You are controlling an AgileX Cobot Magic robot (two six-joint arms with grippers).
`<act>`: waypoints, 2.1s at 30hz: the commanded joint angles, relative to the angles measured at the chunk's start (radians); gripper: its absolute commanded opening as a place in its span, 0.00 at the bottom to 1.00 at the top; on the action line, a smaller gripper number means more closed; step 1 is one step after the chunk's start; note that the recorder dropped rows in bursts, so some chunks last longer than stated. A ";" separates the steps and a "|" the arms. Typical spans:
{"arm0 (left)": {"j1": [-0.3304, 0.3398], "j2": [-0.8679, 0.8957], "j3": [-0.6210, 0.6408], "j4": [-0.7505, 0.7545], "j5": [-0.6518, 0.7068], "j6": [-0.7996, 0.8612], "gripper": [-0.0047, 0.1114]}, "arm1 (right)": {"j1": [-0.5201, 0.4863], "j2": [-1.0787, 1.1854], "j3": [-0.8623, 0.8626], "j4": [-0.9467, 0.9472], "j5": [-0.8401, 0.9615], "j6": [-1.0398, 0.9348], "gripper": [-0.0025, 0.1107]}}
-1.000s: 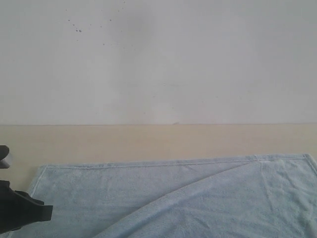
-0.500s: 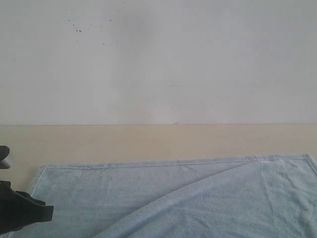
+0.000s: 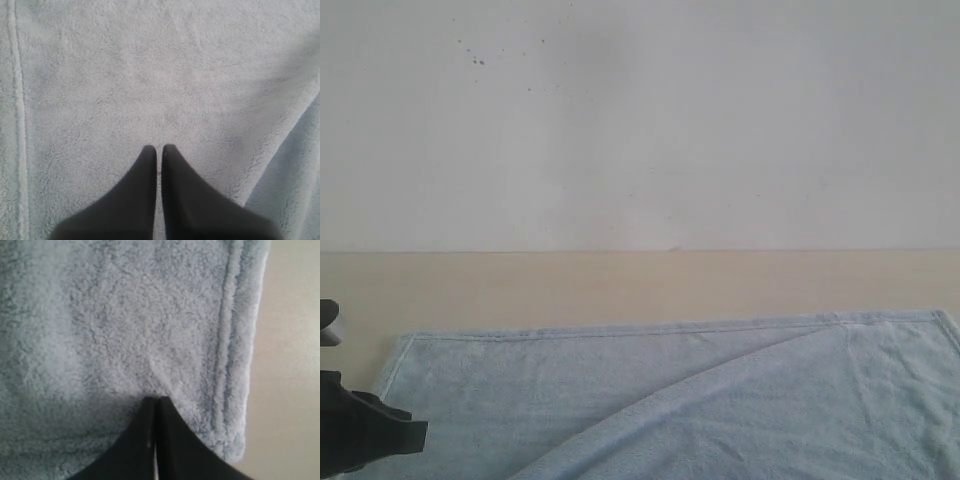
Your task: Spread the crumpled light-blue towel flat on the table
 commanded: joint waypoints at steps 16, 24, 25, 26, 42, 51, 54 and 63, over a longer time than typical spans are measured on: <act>0.000 0.000 0.004 0.002 -0.014 -0.003 0.08 | -0.001 0.084 -0.001 -0.050 0.148 0.038 0.02; 0.000 0.000 0.004 0.002 -0.014 -0.003 0.08 | -0.001 0.084 -0.001 -0.050 0.196 0.041 0.02; 0.000 0.000 0.004 0.002 -0.014 -0.003 0.08 | -0.001 0.084 -0.001 -0.050 0.205 0.041 0.02; 0.000 0.000 0.004 0.002 -0.014 -0.003 0.08 | -0.001 0.084 -0.001 -0.050 0.217 0.041 0.02; 0.013 -0.187 -0.008 -0.001 0.028 0.012 0.08 | 0.000 -0.225 -0.065 -0.024 0.281 0.130 0.02; 0.071 -0.682 0.011 -0.003 0.582 -0.101 0.08 | 0.000 -0.642 0.000 0.689 -0.120 -0.344 0.02; 0.071 -0.885 0.053 -0.003 0.620 -0.101 0.08 | 0.000 -0.815 0.076 0.837 -0.207 -0.464 0.02; 0.069 -1.395 0.166 -0.054 0.750 -0.004 0.08 | 0.007 -1.303 0.188 0.891 -0.154 -0.458 0.02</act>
